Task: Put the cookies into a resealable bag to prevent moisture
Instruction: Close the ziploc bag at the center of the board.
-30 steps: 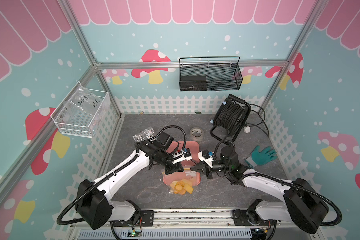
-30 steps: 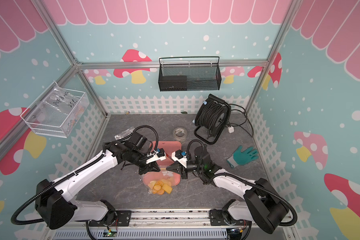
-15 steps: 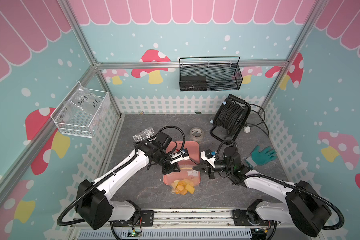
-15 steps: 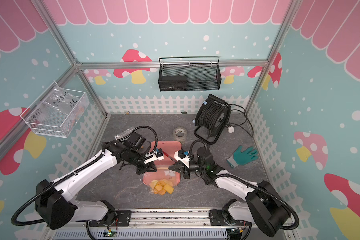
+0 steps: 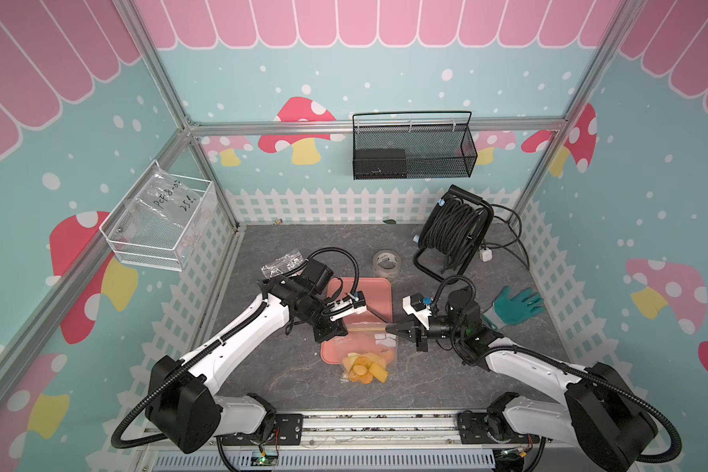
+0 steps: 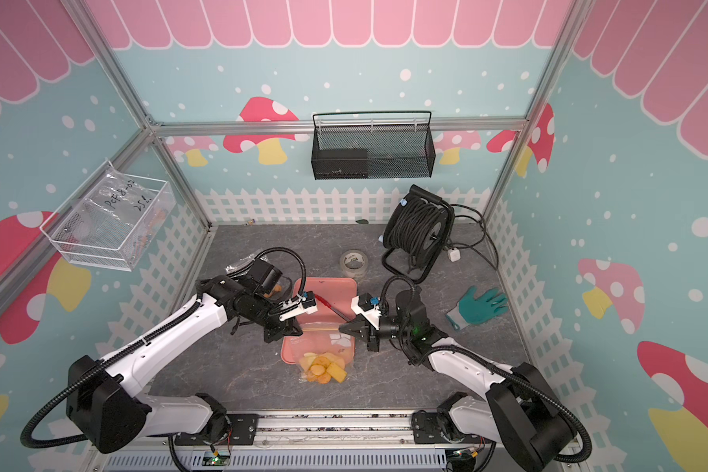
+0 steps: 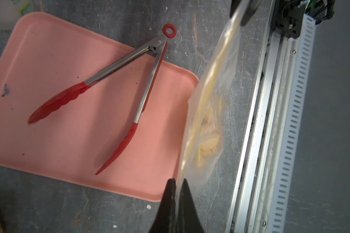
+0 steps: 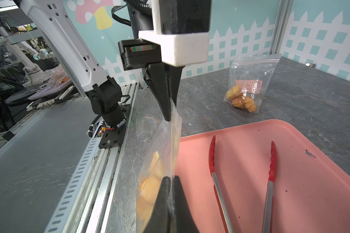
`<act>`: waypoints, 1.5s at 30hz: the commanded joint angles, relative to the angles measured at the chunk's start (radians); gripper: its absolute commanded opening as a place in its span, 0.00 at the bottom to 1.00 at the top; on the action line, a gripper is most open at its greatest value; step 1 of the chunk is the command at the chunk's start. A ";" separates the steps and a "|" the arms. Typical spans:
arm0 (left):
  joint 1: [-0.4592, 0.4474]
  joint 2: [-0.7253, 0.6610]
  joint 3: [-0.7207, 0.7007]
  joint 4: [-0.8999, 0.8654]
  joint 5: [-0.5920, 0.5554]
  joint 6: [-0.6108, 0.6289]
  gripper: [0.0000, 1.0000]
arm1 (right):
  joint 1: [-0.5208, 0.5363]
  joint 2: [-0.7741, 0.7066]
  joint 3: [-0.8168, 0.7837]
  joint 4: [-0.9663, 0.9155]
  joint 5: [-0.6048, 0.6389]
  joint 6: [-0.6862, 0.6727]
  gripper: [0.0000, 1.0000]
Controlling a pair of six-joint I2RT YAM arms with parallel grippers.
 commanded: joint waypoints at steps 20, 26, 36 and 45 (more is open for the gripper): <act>0.080 -0.044 0.001 -0.045 0.127 -0.031 0.00 | -0.042 -0.062 0.012 -0.147 0.089 -0.168 0.39; 0.080 -0.029 0.024 -0.062 0.156 -0.031 0.00 | -0.013 0.008 0.102 -0.226 0.115 -0.277 0.47; 0.081 -0.021 0.034 -0.068 0.150 -0.031 0.00 | 0.104 0.156 0.245 -0.301 0.125 -0.345 0.32; 0.089 -0.031 0.029 -0.072 0.126 -0.027 0.00 | 0.100 0.086 0.216 -0.367 0.186 -0.359 0.00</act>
